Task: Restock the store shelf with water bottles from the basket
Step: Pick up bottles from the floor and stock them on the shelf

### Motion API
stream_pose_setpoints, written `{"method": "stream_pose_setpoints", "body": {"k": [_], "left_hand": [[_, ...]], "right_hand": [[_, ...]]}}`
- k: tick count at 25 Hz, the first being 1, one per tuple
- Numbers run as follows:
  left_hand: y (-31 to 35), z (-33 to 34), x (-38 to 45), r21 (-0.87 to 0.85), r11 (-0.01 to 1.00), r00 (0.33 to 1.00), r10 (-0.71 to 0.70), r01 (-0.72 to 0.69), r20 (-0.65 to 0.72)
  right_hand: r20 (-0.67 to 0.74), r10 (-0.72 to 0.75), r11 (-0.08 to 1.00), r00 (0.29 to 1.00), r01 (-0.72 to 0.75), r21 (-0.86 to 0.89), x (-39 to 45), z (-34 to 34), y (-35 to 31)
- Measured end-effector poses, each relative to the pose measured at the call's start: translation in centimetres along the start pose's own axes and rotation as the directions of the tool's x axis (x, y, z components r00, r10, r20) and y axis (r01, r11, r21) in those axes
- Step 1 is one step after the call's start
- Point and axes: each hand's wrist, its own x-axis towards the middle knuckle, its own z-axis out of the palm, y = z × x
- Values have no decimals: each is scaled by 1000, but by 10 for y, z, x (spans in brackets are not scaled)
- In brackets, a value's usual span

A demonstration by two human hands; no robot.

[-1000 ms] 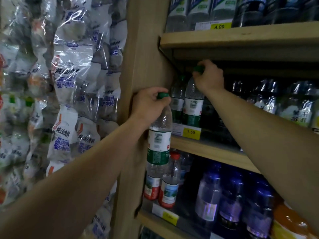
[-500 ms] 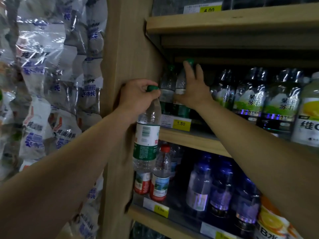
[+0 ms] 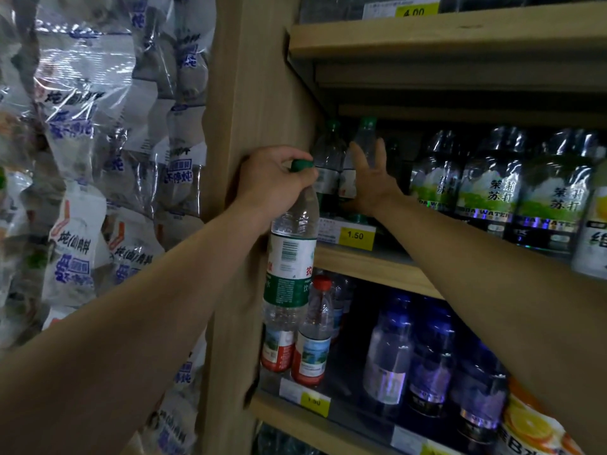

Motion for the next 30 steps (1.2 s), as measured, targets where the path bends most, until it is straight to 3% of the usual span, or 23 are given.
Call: {"method": "stream_pose_setpoints", "body": {"k": [2,4,6,8,19,30], "left_hand": [[-3,-1,-1,17,1000,1000,20,-20,10],[-6,-2,-1,32,998,999,45,-45,16],[-7,0,-3,39,997,998,68,-68,4],[-8,1,-3,37,996,996,85,-84,-18],[-11,3,1,12,995,994,104,-104,-32],[-11,2,-2,76,990,992,119,-115,-44]], "right_hand": [[11,-17,998,1000,17,-53,0,-1,3],[-3,-71,975,997,69,-213,1,-6,5],[12,-140,896,990,131,-425,4,-9,8],[50,-155,832,987,157,-532,9,-7,12],[79,-133,783,988,153,-603,35,13,9],[117,-105,820,988,153,-552,55,20,16]]}}
